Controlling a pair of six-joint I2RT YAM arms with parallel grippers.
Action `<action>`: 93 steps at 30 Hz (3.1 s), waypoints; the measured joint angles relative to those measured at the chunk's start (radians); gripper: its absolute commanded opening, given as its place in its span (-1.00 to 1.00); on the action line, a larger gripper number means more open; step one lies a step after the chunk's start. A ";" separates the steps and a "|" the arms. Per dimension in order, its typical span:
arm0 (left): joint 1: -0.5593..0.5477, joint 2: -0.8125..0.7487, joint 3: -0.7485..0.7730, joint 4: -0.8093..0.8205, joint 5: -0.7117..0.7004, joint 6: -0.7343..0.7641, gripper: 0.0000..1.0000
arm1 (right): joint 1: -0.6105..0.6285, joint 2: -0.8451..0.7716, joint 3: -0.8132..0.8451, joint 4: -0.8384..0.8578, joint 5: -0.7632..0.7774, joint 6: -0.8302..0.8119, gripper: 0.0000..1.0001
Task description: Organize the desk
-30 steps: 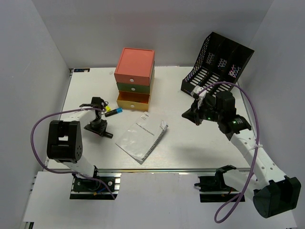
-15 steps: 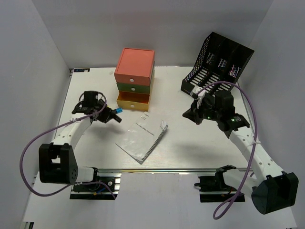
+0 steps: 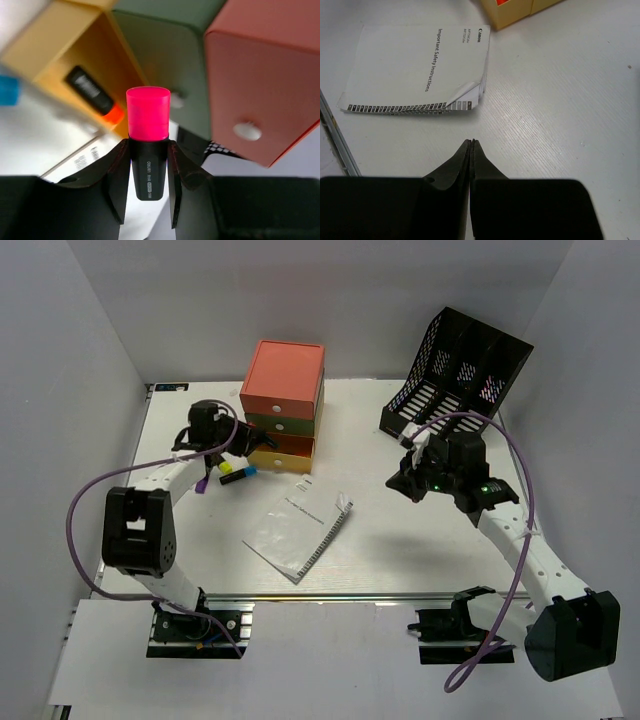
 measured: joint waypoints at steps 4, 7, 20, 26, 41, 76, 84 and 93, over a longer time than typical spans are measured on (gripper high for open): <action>-0.027 0.065 0.065 0.031 -0.006 -0.068 -0.99 | -0.003 0.000 0.000 0.000 0.010 -0.003 -1.00; -0.045 0.100 0.105 0.034 -0.018 -0.109 -0.80 | -0.005 0.000 0.000 0.000 0.013 -0.003 -1.00; -0.064 0.127 0.127 -0.005 -0.042 -0.169 0.39 | -0.023 0.000 0.000 0.000 0.013 -0.004 -1.00; -0.064 0.127 0.126 -0.012 -0.037 -0.170 0.18 | -0.035 0.000 0.000 0.000 0.004 -0.004 -1.00; -0.008 -0.161 0.043 -0.205 -0.108 0.404 -0.60 | -0.048 0.066 0.000 -0.066 -0.106 -0.116 -0.12; 0.074 0.273 0.333 -0.745 -0.303 -0.251 0.32 | -0.049 0.069 0.000 -0.075 -0.100 -0.134 -0.11; 0.074 0.328 0.356 -0.779 -0.312 -0.275 0.29 | -0.049 0.066 0.000 -0.075 -0.098 -0.134 -0.11; 0.074 0.402 0.407 -0.787 -0.311 -0.283 0.26 | -0.049 0.062 0.000 -0.074 -0.095 -0.134 -0.11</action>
